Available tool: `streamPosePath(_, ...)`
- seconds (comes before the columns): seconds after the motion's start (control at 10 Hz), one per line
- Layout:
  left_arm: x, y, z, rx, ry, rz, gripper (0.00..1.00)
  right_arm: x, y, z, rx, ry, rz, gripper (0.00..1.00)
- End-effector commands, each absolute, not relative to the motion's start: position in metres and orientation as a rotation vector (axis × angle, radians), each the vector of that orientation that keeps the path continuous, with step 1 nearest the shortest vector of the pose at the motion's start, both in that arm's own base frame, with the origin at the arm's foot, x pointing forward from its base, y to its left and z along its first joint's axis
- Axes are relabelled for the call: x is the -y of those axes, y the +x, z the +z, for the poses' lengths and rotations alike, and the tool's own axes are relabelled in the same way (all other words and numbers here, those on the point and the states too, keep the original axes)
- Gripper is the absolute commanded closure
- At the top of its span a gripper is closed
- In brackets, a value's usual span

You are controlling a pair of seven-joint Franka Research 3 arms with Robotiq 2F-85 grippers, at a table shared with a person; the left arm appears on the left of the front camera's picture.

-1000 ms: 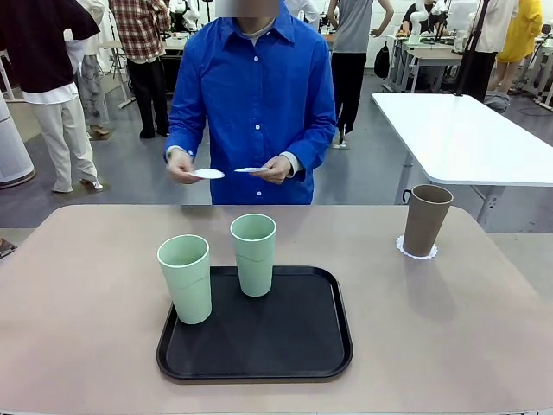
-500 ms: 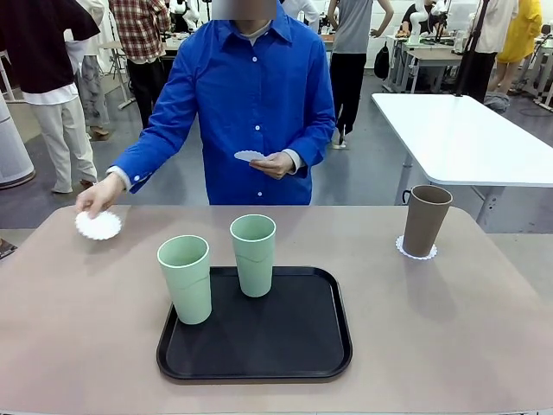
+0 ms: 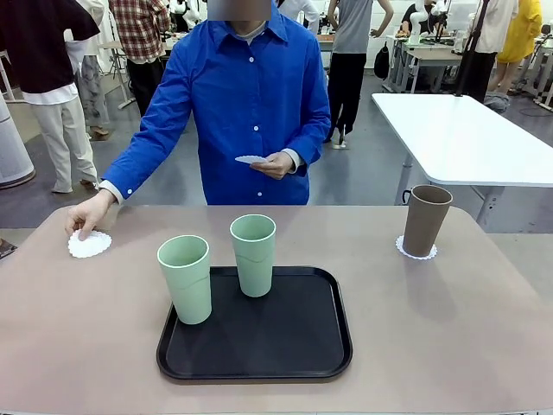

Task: Place coasters on the table and set cups on them.
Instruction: Take one Reusable plastic cup from the Flat Tray and place it on a coaster set by the human.

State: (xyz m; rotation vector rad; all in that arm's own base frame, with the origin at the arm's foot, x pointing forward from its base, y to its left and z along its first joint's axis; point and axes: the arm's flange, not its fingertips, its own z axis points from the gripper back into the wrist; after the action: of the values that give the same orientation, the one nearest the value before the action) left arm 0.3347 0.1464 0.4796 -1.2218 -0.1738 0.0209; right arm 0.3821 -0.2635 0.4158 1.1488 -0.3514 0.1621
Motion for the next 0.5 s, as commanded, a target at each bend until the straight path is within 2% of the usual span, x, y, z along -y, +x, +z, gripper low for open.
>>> streamPosePath(0.0, -0.1474, 0.3342, 0.4813, 0.184, -1.234, 0.013, 0.0, 0.2643, 0.3807, 0.4185, 0.344, 1.132, 0.16, 0.0)
streamPosePath(0.4, -0.1474, 0.3342, 0.4813, 0.184, -1.234, 0.013, 0.0, 0.2643, 0.3807, 0.4185, 0.344, 1.132, 0.16, 0.0)
